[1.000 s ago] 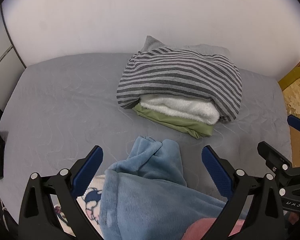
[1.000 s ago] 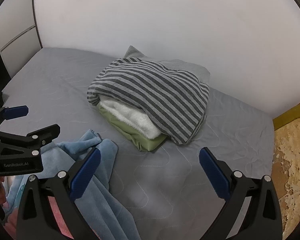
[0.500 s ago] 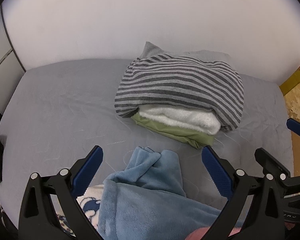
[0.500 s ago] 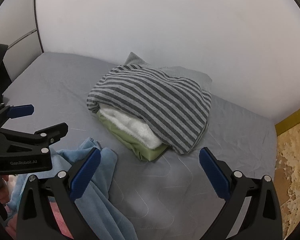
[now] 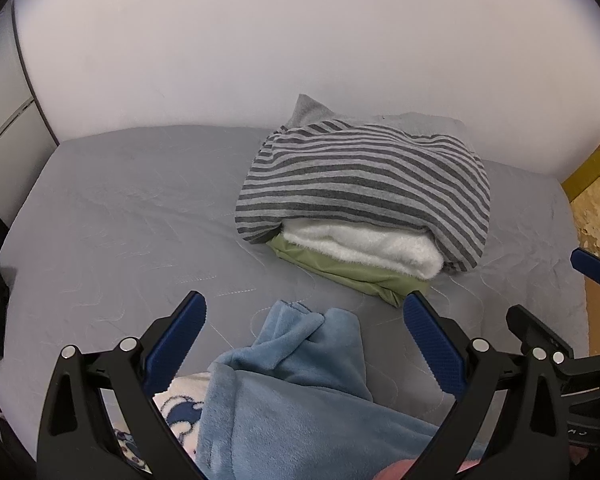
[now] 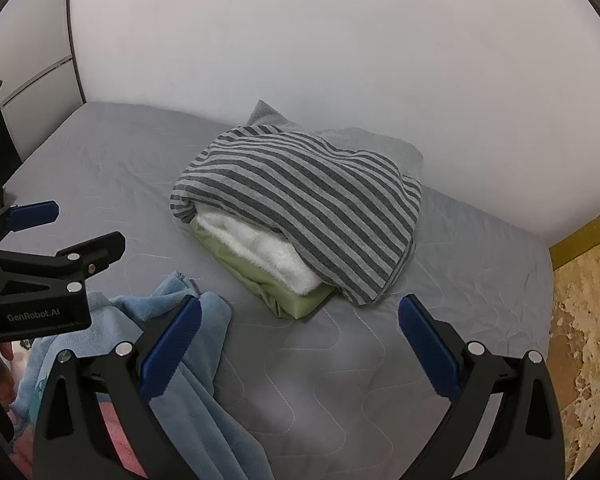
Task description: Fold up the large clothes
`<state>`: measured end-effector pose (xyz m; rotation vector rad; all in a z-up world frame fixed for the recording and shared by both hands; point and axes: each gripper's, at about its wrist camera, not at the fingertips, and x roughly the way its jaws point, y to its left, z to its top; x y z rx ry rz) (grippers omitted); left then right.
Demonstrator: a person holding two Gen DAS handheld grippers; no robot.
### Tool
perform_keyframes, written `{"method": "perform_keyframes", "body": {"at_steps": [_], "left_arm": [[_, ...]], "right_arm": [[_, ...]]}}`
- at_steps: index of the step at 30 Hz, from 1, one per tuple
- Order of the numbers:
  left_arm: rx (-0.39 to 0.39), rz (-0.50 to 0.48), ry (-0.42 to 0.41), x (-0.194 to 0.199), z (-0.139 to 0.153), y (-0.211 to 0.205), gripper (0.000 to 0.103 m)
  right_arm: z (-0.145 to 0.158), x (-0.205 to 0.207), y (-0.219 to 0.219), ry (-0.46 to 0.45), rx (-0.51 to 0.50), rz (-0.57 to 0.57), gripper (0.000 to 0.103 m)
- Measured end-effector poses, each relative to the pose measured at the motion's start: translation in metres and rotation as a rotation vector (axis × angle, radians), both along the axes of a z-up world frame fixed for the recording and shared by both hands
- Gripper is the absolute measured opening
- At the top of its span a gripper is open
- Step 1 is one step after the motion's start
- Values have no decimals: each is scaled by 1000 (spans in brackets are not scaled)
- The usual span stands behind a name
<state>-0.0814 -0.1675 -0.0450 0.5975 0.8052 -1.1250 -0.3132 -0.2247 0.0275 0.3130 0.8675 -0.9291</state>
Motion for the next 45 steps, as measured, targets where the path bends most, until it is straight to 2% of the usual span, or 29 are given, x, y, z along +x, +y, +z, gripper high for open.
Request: {"method": "perform_keyframes", "body": {"at_steps": [13, 45], "left_arm": [[20, 4, -23, -3, -4, -3, 97], [-4, 2, -21, -3, -1, -2, 97]], "right_arm": [[-2, -1, -1, 6, 5, -1, 97], [-6, 1, -1, 17, 14, 5, 97]]}}
